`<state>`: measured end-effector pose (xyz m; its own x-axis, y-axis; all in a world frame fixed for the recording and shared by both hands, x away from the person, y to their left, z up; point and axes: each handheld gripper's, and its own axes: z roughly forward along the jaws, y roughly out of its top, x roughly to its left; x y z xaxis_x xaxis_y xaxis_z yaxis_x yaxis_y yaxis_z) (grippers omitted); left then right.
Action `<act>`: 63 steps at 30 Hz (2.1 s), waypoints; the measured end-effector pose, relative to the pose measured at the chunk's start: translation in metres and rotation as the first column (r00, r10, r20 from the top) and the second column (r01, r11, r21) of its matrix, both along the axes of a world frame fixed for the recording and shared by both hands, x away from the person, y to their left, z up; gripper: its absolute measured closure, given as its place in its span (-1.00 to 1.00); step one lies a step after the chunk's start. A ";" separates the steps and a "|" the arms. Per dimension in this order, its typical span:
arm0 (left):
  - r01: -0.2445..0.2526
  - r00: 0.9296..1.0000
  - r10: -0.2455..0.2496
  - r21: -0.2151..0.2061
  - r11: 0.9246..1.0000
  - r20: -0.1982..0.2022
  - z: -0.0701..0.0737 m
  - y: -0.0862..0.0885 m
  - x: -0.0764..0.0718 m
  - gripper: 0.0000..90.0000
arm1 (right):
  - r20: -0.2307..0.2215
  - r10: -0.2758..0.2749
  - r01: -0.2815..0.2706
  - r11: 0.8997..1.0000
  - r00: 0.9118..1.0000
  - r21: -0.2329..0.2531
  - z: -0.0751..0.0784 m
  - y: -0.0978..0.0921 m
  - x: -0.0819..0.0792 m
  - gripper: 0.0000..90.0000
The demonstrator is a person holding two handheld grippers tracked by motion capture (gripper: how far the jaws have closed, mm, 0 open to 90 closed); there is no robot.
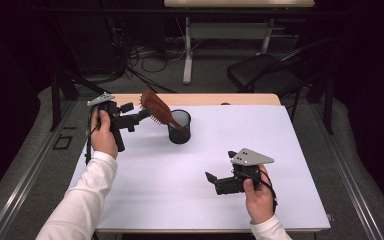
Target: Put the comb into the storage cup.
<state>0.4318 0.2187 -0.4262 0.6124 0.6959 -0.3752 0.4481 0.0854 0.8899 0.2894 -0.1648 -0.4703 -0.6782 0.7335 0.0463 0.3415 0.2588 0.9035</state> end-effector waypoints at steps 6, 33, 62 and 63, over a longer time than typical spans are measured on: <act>0.034 0.999 -0.035 0.058 0.998 0.015 0.006 0.003 -0.011 -0.88 | 0.003 0.003 -0.003 1.000 1.000 0.000 0.000 0.001 0.000 -0.99; 0.262 0.956 -0.278 0.149 0.953 0.098 0.018 0.010 -0.074 -0.88 | 0.007 -0.004 0.004 1.000 1.000 0.003 0.004 -0.002 -0.001 -0.99; 0.289 0.948 -0.302 0.125 0.949 0.099 -0.032 0.025 -0.135 -0.99 | 0.025 -0.009 0.010 0.999 1.000 -0.033 -0.001 -0.006 -0.014 -1.00; 0.285 0.949 -0.298 0.129 0.950 0.097 -0.035 0.025 -0.136 -0.99 | 0.029 -0.012 0.013 0.999 1.000 -0.036 -0.002 -0.007 -0.016 -1.00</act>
